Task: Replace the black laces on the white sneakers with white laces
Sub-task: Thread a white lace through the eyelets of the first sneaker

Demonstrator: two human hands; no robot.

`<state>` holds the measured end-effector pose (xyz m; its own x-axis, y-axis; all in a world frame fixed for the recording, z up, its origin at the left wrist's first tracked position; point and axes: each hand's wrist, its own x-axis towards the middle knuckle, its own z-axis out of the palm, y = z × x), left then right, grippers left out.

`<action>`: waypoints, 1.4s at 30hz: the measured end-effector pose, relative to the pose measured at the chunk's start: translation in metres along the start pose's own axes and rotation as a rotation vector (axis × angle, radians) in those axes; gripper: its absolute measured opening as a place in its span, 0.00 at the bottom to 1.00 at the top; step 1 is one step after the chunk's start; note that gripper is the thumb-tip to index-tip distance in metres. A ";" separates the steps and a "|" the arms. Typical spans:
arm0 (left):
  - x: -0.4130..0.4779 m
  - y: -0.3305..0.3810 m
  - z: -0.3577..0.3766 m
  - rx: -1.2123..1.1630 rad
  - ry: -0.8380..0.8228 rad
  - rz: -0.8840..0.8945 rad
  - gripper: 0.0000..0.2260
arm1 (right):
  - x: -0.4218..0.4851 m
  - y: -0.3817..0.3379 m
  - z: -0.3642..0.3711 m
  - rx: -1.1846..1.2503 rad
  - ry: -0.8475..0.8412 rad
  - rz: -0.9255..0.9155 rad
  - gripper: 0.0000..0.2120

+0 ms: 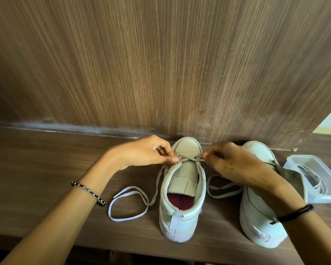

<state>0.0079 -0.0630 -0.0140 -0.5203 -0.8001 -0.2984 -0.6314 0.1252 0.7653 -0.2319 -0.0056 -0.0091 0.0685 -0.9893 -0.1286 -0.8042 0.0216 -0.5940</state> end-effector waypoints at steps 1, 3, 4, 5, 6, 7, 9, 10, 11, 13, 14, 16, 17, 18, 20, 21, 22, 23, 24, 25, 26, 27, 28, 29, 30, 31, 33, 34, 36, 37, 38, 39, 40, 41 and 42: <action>0.000 0.000 0.000 -0.001 -0.001 0.002 0.12 | 0.000 0.000 -0.001 -0.002 -0.015 0.007 0.17; 0.000 -0.001 -0.001 0.001 0.001 0.004 0.12 | -0.002 -0.003 -0.002 0.029 -0.049 0.017 0.17; 0.000 -0.001 -0.001 -0.002 0.002 0.003 0.11 | -0.002 -0.004 -0.002 0.053 -0.065 0.018 0.17; -0.001 -0.001 -0.002 -0.008 0.003 0.000 0.11 | -0.002 -0.005 -0.001 0.079 -0.072 0.017 0.16; -0.001 -0.001 -0.003 -0.013 0.006 -0.006 0.11 | -0.002 -0.005 0.000 0.102 -0.073 0.021 0.15; -0.001 -0.001 -0.003 -0.014 0.009 -0.014 0.10 | -0.002 -0.006 0.000 0.129 -0.074 0.028 0.15; 0.000 -0.001 -0.003 -0.013 0.015 -0.039 0.10 | -0.002 -0.005 0.001 0.224 -0.078 0.039 0.13; 0.000 -0.001 -0.003 -0.015 0.023 -0.053 0.10 | -0.003 -0.005 0.001 0.270 -0.084 0.049 0.12; 0.001 -0.002 -0.002 -0.017 0.034 -0.064 0.09 | -0.003 -0.005 0.002 0.296 -0.089 0.063 0.12; 0.003 -0.004 -0.002 -0.018 0.060 -0.074 0.09 | -0.003 -0.003 0.002 0.319 -0.092 0.093 0.11; 0.004 -0.004 -0.002 -0.017 0.069 -0.082 0.08 | -0.003 -0.003 0.002 0.331 -0.097 0.105 0.10; 0.005 -0.005 -0.001 -0.023 0.095 -0.109 0.08 | -0.004 -0.004 0.003 0.388 -0.108 0.129 0.09; 0.006 -0.005 -0.001 -0.027 0.110 -0.123 0.08 | -0.004 -0.005 0.002 0.438 -0.109 0.146 0.08; 0.008 -0.005 0.001 -0.032 0.121 -0.132 0.09 | -0.004 -0.006 0.002 0.490 -0.109 0.165 0.07; 0.009 -0.005 0.003 -0.045 0.142 -0.133 0.09 | -0.007 -0.009 0.000 0.581 -0.114 0.192 0.07; 0.010 -0.004 0.004 -0.049 0.155 -0.132 0.09 | -0.008 -0.010 -0.001 0.613 -0.116 0.202 0.07; 0.011 -0.004 0.005 -0.048 0.168 -0.134 0.09 | -0.009 -0.010 -0.002 0.636 -0.116 0.210 0.07; 0.011 -0.004 0.006 -0.040 0.183 -0.137 0.09 | -0.009 -0.011 -0.002 0.656 -0.115 0.216 0.07; 0.011 -0.004 0.007 -0.032 0.195 -0.140 0.10 | -0.009 -0.011 -0.002 0.675 -0.113 0.220 0.06; 0.011 -0.004 0.008 -0.029 0.204 -0.139 0.10 | -0.009 -0.012 -0.003 0.690 -0.112 0.224 0.06; 0.011 -0.004 0.008 -0.030 0.207 -0.134 0.10 | -0.009 -0.012 -0.003 0.696 -0.113 0.226 0.06; 0.011 -0.004 0.008 -0.030 0.208 -0.129 0.11 | -0.009 -0.012 -0.003 0.693 -0.116 0.226 0.06; 0.010 -0.004 0.009 -0.027 0.209 -0.128 0.11 | -0.009 -0.013 -0.003 0.688 -0.119 0.224 0.06; 0.010 -0.003 0.009 -0.021 0.208 -0.131 0.11 | -0.010 -0.013 -0.004 0.686 -0.121 0.222 0.06; 0.009 -0.002 0.009 -0.018 0.207 -0.136 0.11 | -0.010 -0.013 -0.004 0.686 -0.121 0.222 0.06; 0.009 -0.002 0.008 -0.019 0.204 -0.138 0.11 | -0.010 -0.014 -0.004 0.687 -0.121 0.222 0.06; 0.008 0.000 0.009 -0.027 0.196 -0.136 0.11 | -0.010 -0.014 -0.005 0.691 -0.124 0.222 0.06; 0.008 0.001 0.009 -0.031 0.194 -0.136 0.10 | -0.010 -0.014 -0.005 0.690 -0.125 0.221 0.06; 0.008 0.002 0.009 -0.033 0.201 -0.137 0.10 | -0.009 -0.015 -0.004 0.666 -0.119 0.216 0.05; 0.007 0.003 0.009 -0.028 0.206 -0.136 0.10 | -0.009 -0.014 -0.004 0.644 -0.114 0.210 0.05; 0.007 0.004 0.009 -0.020 0.206 -0.132 0.10 | -0.008 -0.014 -0.003 0.618 -0.111 0.202 0.06; 0.006 0.005 0.009 -0.013 0.201 -0.126 0.10 | -0.007 -0.013 -0.003 0.591 -0.112 0.194 0.06; 0.005 0.006 0.010 -0.009 0.193 -0.122 0.10 | -0.007 -0.013 -0.003 0.565 -0.116 0.188 0.07; 0.004 0.006 0.010 -0.010 0.183 -0.120 0.09 | -0.006 -0.013 -0.003 0.540 -0.121 0.182 0.07; 0.003 0.007 0.010 -0.010 0.173 -0.118 0.09 | -0.006 -0.013 -0.003 0.516 -0.124 0.177 0.08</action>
<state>-0.0037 -0.0585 -0.0152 -0.3357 -0.8979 -0.2846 -0.6760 0.0192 0.7366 -0.2242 -0.0005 0.0017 0.0529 -0.9404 -0.3360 -0.4187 0.2846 -0.8624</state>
